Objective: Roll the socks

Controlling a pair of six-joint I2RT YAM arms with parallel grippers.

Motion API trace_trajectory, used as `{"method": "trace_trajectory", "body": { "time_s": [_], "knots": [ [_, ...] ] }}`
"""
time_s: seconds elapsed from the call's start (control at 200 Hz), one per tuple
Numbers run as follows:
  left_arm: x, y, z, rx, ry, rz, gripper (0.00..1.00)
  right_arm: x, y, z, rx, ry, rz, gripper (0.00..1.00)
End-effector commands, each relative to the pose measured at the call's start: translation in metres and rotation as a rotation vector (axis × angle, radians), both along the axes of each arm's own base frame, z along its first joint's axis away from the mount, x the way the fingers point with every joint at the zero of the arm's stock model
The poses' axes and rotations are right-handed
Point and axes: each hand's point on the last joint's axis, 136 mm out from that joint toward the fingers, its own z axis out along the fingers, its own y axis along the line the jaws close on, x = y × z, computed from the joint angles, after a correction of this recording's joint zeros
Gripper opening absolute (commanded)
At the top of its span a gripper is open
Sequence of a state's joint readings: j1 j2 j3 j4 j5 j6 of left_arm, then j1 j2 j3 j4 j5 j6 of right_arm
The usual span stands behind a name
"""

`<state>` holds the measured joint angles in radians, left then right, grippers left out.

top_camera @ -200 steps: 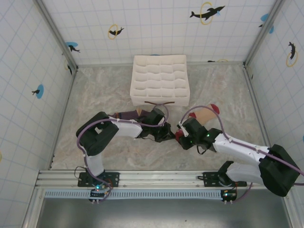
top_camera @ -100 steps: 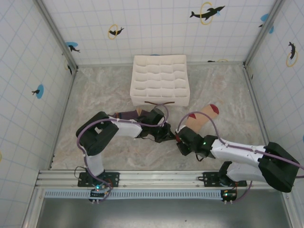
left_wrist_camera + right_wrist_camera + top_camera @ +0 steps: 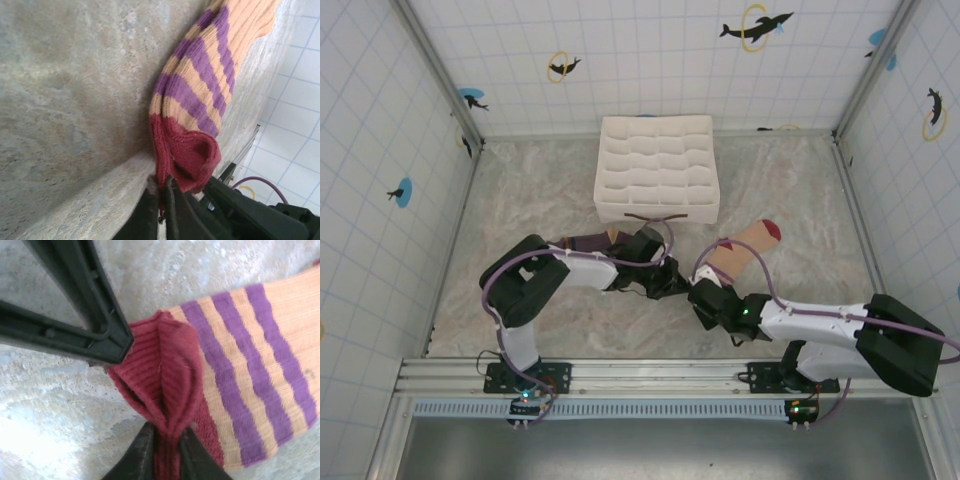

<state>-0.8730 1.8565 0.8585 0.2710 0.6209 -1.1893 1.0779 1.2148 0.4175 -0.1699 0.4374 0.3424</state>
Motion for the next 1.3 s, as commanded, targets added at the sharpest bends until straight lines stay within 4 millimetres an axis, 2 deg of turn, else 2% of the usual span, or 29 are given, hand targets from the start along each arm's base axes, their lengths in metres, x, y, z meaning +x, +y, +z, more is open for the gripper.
{"method": "trace_trajectory", "body": {
  "time_s": [0.0, 0.04, 0.085, 0.16, 0.23, 0.375, 0.485, 0.595, 0.836, 1.031, 1.296],
  "knots": [
    [0.006, 0.004, 0.014, -0.032, -0.021, 0.023, 0.35, 0.0, 0.005, -0.004, 0.037, 0.028, 0.004, 0.05],
    [0.009, 0.006, 0.017, -0.034, -0.031, 0.029, 0.46, -0.001, 0.007, -0.005, 0.055, 0.053, 0.007, 0.02],
    [0.013, 0.01, 0.022, -0.033, -0.048, 0.036, 0.53, -0.002, 0.009, -0.006, 0.086, 0.085, 0.008, 0.0],
    [0.021, 0.018, 0.032, -0.034, -0.087, 0.054, 0.6, -0.003, 0.013, -0.003, 0.155, 0.135, 0.003, 0.0],
    [0.03, 0.026, 0.044, -0.043, -0.132, 0.071, 0.61, -0.004, 0.02, 0.0, 0.247, 0.195, -0.001, 0.0],
    [0.04, 0.038, 0.054, -0.019, -0.216, 0.069, 0.61, 0.001, 0.031, 0.017, 0.484, 0.311, -0.03, 0.0],
    [0.038, 0.041, 0.052, -0.032, -0.239, 0.066, 0.61, 0.009, 0.032, 0.029, 0.619, 0.368, -0.075, 0.0],
    [0.035, 0.041, 0.047, -0.048, -0.246, 0.063, 0.59, 0.015, 0.031, 0.032, 0.717, 0.44, -0.115, 0.0],
    [0.026, 0.019, 0.03, -0.051, -0.25, 0.004, 0.52, 0.025, 0.013, 0.014, 0.81, 0.569, -0.269, 0.0],
    [0.03, 0.008, 0.014, -0.043, -0.251, 0.003, 0.44, 0.028, 0.003, -0.002, 0.799, 0.621, -0.351, 0.0],
    [0.039, -0.001, -0.001, -0.008, -0.271, 0.011, 0.43, 0.032, -0.006, -0.012, 0.809, 0.665, -0.427, 0.0]
  ]
}}
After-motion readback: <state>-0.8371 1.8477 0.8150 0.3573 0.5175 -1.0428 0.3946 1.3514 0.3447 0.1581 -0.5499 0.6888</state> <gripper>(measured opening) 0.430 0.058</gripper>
